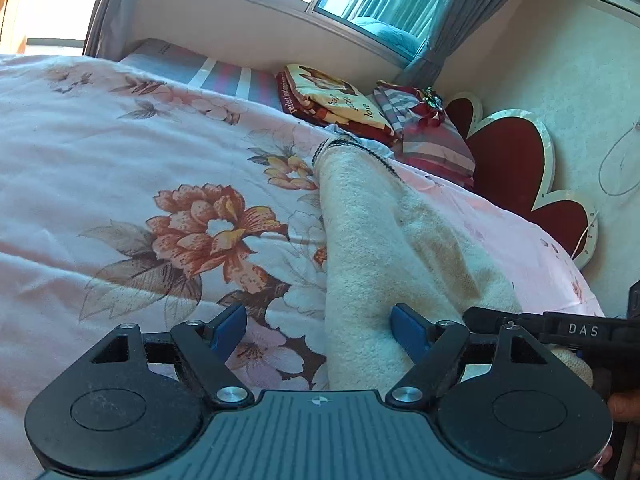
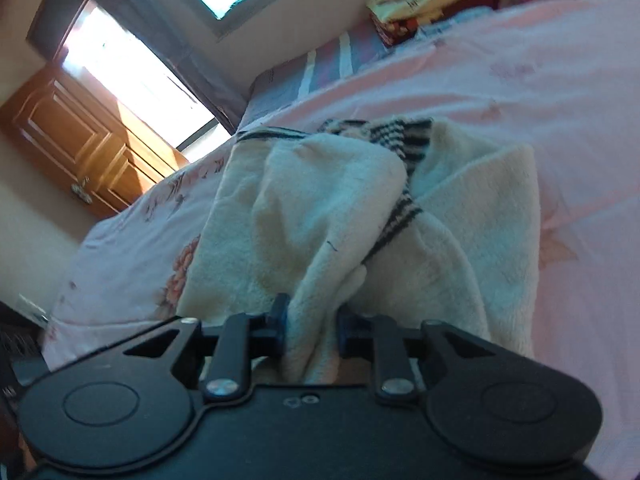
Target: Fold small clothes
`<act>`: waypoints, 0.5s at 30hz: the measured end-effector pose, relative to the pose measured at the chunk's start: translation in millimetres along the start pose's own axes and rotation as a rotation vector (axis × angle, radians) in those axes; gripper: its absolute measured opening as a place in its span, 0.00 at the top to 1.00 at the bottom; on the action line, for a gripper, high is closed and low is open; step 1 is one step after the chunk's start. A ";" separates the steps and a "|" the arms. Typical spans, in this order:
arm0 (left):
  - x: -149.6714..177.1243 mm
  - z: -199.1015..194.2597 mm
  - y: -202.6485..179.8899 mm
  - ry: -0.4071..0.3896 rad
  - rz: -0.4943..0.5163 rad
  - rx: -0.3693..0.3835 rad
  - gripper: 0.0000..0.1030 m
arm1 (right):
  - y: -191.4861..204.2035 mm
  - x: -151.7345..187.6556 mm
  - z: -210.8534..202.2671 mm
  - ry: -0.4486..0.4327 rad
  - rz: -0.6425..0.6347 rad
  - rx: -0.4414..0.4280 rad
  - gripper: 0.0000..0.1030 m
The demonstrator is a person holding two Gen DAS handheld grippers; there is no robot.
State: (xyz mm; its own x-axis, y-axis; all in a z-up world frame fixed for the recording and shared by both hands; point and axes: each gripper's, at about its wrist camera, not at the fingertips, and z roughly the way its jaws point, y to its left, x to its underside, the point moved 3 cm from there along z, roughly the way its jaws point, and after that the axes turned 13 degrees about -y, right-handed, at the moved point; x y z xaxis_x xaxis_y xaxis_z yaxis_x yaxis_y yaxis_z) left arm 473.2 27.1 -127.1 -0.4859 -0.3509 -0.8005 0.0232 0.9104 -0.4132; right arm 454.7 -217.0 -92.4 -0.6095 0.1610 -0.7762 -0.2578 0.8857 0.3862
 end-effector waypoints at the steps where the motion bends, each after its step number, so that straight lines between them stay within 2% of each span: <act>1: -2.3 2.4 -3.8 -0.007 0.021 0.005 0.23 | 9.9 -0.9 -10.1 -0.053 -0.106 0.015 0.85; 3: -5.7 4.1 -14.8 -0.016 0.045 0.030 0.23 | 23.3 -3.1 -28.2 -0.143 -0.240 0.023 0.86; 4: -6.6 5.9 -19.7 -0.017 0.053 0.040 0.23 | 24.9 -7.4 -34.9 -0.175 -0.267 0.018 0.86; 7: -8.0 12.2 -41.9 -0.017 0.097 0.079 0.23 | 11.3 -12.3 -55.0 -0.229 -0.246 0.035 0.86; 8: -6.4 15.3 -50.4 -0.010 0.129 0.084 0.23 | 1.9 -12.6 -56.4 -0.228 -0.230 0.051 0.86; 11: 6.5 28.5 -70.6 0.048 0.221 0.056 0.23 | -41.4 0.9 -34.4 -0.143 -0.109 0.089 0.86; 15: 10.4 27.1 -71.7 0.053 0.183 0.064 0.23 | -61.2 11.9 -28.9 -0.142 0.015 0.063 0.84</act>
State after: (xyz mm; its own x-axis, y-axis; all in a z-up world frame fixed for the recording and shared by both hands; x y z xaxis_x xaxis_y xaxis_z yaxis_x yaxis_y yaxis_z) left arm 490.1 -47.8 -117.6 -0.5137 -0.1670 -0.8416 0.1698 0.9417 -0.2905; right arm 441.6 -281.8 -110.8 -0.4995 0.2306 -0.8351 -0.1990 0.9076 0.3697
